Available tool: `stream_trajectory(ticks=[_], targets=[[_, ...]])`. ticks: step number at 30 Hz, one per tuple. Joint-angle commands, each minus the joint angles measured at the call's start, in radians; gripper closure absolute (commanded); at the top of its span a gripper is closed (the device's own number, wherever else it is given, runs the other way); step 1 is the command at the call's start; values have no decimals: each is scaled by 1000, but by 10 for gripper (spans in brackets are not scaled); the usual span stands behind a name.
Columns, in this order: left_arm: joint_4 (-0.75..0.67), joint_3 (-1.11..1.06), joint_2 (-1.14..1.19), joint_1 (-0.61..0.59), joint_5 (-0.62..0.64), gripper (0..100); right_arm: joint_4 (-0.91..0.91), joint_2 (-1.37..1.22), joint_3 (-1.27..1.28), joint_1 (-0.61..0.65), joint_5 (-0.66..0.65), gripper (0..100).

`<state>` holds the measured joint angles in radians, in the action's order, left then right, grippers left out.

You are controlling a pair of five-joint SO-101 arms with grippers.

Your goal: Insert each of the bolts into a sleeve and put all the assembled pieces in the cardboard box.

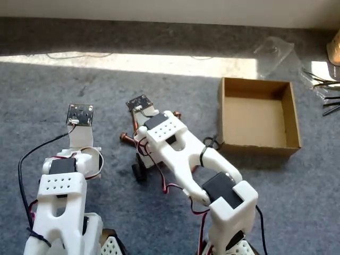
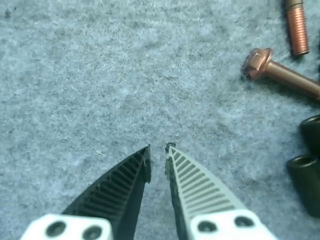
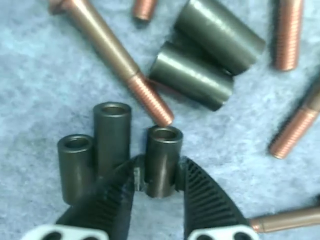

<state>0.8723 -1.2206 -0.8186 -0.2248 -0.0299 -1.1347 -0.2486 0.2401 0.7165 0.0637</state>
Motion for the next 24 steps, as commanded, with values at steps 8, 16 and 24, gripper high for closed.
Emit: stream_trajectory(ticks=[8,16,24], targets=[[-17,2,1,-12,2,934,-7,12,-1,-50,-9,991],[-17,2,1,-12,2,934,-4,12,-1,-48,-26,988],[-17,2,1,-12,2,934,58,12,2,-5,-77,988]])
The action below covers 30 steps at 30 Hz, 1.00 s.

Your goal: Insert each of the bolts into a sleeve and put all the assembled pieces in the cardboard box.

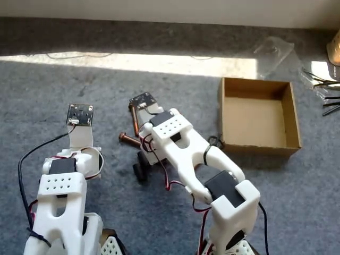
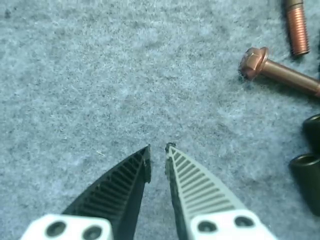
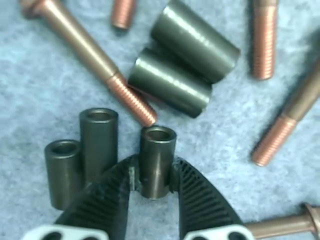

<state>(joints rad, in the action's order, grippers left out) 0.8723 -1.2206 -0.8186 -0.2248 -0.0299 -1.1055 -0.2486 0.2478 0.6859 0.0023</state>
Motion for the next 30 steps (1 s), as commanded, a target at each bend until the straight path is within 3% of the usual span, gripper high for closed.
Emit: stream_trajectory(ticks=[1,8,19,30], targets=[[-17,2,1,-12,2,934,30,10,-5,25,-15,988],[-17,2,1,-12,2,934,16,19,-8,19,-17,993],[-17,2,1,-12,2,934,-260,35,-283,25,-17,993],[-17,2,1,-12,2,934,-265,30,-305,25,-17,993]])
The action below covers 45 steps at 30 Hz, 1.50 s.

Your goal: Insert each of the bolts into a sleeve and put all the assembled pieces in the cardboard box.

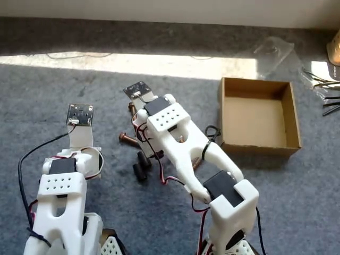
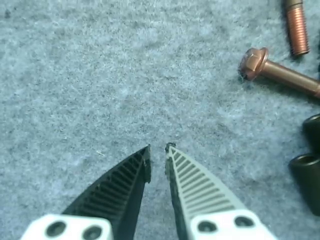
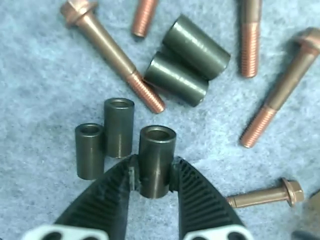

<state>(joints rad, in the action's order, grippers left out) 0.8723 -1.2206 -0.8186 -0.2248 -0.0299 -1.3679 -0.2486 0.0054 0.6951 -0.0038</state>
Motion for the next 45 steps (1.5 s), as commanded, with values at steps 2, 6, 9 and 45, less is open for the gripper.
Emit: stream_trajectory(ticks=[2,6,9,45], targets=[[-17,2,1,-12,2,934,22,27,-59,19,-11,993],[-17,2,1,-12,2,934,81,8,19,19,-11,993],[-17,2,1,-12,2,934,139,-15,73,19,-11,993],[-17,2,1,-12,2,934,-237,-16,-503,-82,-11,993]])
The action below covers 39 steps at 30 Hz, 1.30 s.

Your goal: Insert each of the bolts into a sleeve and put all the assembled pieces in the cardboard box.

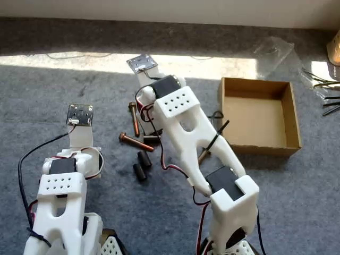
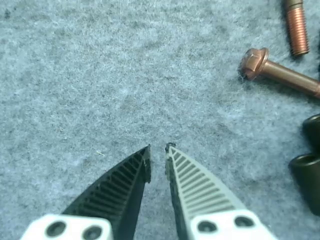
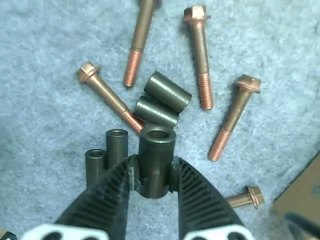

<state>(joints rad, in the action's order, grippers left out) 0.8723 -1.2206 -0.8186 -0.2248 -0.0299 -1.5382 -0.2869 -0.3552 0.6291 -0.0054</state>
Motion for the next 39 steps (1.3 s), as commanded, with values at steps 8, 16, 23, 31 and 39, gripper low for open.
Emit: stream_trajectory(ticks=[8,16,23,31,39], targets=[[-17,2,1,-12,2,934,-223,59,-504,-18,-9,993],[-17,2,1,-12,2,934,-223,317,-415,-16,-9,993],[-17,2,1,-12,2,934,-217,636,-193,-16,-94,993],[-17,1,1,-10,2,934,-214,924,-4,-18,-94,993],[-17,1,1,-10,2,934,-94,1096,232,-219,-95,993]])
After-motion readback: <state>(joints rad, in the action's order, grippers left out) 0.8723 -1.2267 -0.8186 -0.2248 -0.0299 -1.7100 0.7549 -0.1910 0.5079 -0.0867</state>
